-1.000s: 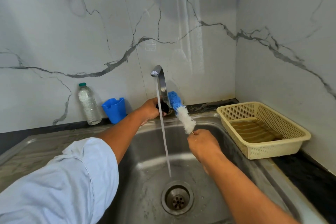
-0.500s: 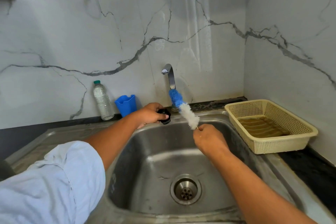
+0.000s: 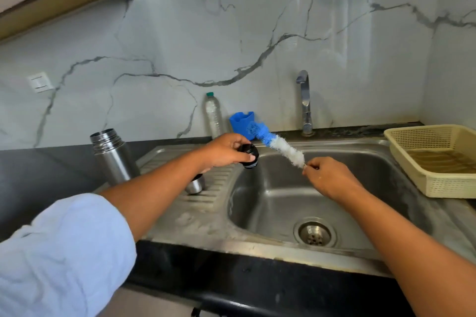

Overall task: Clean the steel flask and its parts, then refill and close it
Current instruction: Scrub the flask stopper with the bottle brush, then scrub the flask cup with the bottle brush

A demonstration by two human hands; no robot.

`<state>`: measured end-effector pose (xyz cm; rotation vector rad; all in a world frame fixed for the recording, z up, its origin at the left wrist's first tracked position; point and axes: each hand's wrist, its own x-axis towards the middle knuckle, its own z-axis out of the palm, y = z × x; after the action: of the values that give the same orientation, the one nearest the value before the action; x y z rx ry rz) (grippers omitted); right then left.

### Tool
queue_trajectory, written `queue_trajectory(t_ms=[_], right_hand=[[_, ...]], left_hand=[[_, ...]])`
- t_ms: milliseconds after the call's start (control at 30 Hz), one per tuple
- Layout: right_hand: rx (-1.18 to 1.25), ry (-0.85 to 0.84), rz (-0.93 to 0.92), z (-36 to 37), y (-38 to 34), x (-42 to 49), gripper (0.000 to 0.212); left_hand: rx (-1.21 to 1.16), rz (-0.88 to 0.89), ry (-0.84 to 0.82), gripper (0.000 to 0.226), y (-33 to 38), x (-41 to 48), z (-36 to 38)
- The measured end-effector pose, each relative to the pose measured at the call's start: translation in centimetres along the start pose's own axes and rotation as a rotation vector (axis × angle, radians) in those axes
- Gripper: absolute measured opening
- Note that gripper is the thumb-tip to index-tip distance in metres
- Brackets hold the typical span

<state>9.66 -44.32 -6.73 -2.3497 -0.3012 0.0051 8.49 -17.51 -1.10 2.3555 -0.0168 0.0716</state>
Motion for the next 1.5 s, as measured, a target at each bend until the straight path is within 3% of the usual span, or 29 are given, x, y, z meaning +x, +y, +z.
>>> queue_trajectory(t_ms=[300,600,900,1100,1233,1333,1500], right_hand=[[0.03,-0.028,-0.131,1.4,-1.6,-1.5,0.021],[0.013,-0.033,-0.172,2.3,-1.6,-1.6,0.024],[-0.248,0.048,-0.313,4.4,-4.0,-2.7,0.028],[-0.432,0.033,-0.32,6.1,-7.4,-2.8,0.023],[-0.51,0.046,-0.284,6.6,-9.5,-3.0,0.025],[-0.542,0.047,-0.25,6.8,-10.4,-2.9,0.025],[-0.512,0.049,-0.168,6.8,-10.4,-2.7,0.026]], left_hand=[[0.174,-0.223,0.058,0.044,-5.8,-9.6,-5.4],[0.292,-0.337,0.038,0.051,-10.0,-11.7,-6.0],[0.353,-0.335,0.029,0.051,-10.5,-12.0,-6.0],[0.433,-0.324,-0.008,0.047,-9.8,-12.0,-6.0],[0.472,-0.339,-0.058,0.059,-9.1,-11.8,-6.1],[0.423,-0.312,0.024,0.067,-8.5,-11.0,-6.0],[0.539,-0.252,0.133,0.05,-7.6,-8.8,-5.1]])
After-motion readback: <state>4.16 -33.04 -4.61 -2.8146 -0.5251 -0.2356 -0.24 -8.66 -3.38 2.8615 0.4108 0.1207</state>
